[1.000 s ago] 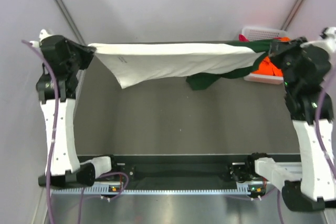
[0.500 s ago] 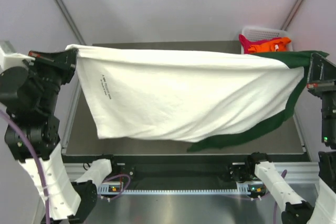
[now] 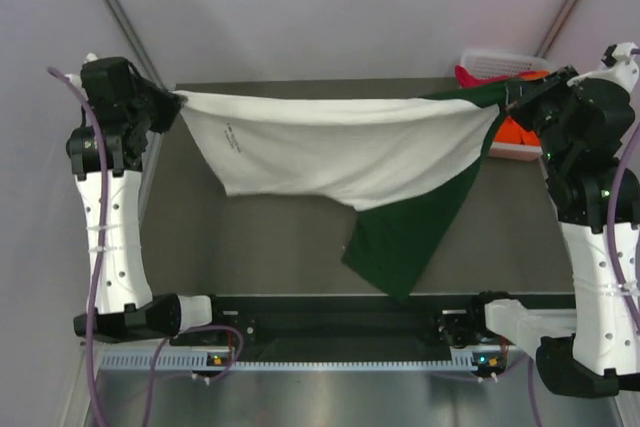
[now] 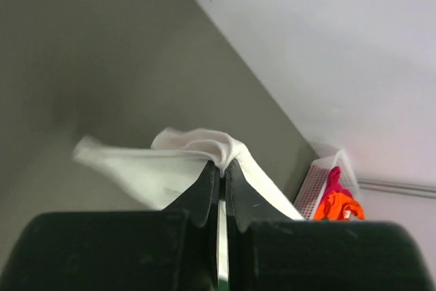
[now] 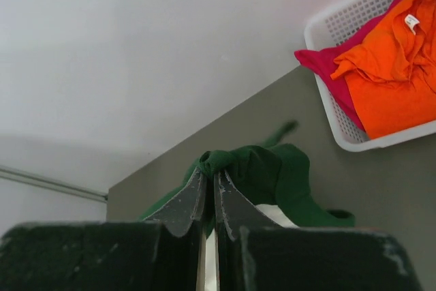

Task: Fold and stack the t-shirts
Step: Fold the tshirt

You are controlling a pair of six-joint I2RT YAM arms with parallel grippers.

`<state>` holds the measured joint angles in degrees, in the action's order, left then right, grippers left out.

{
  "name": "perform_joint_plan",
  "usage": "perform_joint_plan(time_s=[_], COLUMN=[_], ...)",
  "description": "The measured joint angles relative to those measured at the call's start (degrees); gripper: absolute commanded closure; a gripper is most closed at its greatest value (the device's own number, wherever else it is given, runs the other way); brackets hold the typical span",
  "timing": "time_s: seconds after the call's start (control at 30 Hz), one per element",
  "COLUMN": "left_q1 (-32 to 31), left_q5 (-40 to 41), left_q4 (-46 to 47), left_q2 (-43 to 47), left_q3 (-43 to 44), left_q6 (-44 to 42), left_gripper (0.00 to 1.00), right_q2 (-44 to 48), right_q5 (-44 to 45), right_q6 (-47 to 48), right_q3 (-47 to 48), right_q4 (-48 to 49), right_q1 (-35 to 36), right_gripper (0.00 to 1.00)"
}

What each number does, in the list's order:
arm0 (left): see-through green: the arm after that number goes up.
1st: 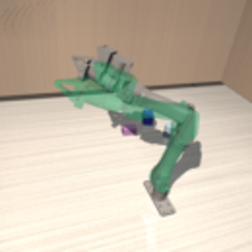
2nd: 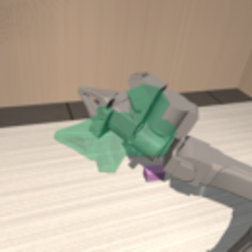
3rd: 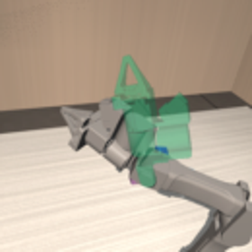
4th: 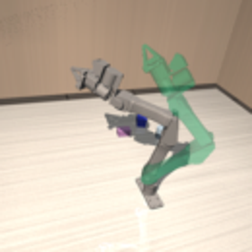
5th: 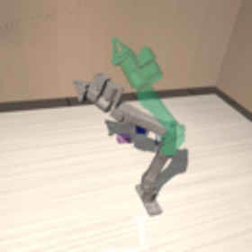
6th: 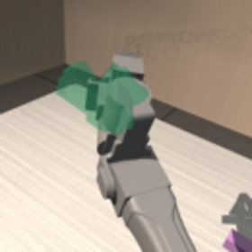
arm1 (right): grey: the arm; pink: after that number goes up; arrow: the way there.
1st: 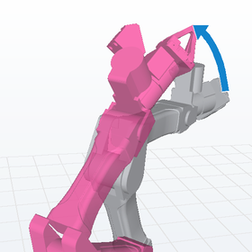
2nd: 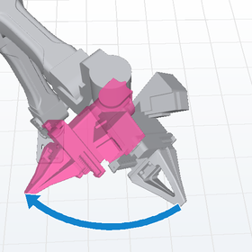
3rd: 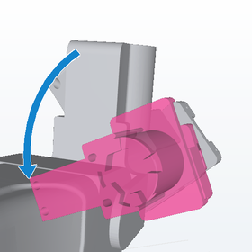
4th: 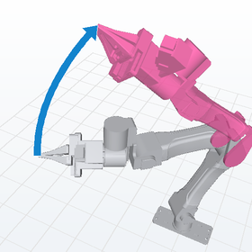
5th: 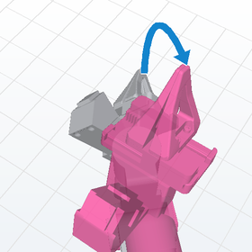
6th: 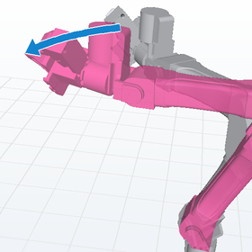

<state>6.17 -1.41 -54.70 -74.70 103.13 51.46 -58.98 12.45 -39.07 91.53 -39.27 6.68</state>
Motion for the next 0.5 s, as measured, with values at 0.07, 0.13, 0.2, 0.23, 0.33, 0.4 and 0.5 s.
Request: perform_joint_plan(time_s=[0.07, 0.13, 0.2, 0.23, 0.33, 0.4, 0.5], left_q1=[0.0, 0.02, 0.07, 0.07, 0.11, 0.11, 0.15], left_q5=[0.96, 1.68, 2.38, 2.54, 2.82, 2.91, 2.97], left_q4=[-0.61, -0.63, -0.59, -0.59, -0.66, -0.79, -1.27], left_q2=[1.64, 3.58, 6.6, 8.15, 11.96, 14.21, 16.44], left_q3=[1.97, 4.28, 6.38, 7.06, 8.44, 9.11, 9.38], left_q6=[-0.28, -0.42, -0.44, -0.42, -0.42, -0.37, -0.33], left_gripper=[1.0, 1.0, 1.0, 1.0, 1.0, 1.0, 1.0], right_q2=[0.98, 2.43, 4.31, 5.27, 8.63, 11.17, 14.88], right_q5=[-0.33, -0.44, -0.59, -0.63, -1.14, -1.53, -2.12], right_q6=[0.0, 0.02, 0.04, 0.02, 0.0, -0.09, -0.2], right_q3=[0.7, 1.97, 3.23, 3.85, 5.27, 5.4, 5.79], right_q4=[-0.2, -0.2, -0.2, -0.17, -0.26, -0.39, -1.4], right_q1=[0.0, 0.0, 0.0, 0.0, -0.02, -0.04, -0.04], right_gripper=[1.0, 1.0, 1.0, 1.0, 1.0, 1.0, 1.0])
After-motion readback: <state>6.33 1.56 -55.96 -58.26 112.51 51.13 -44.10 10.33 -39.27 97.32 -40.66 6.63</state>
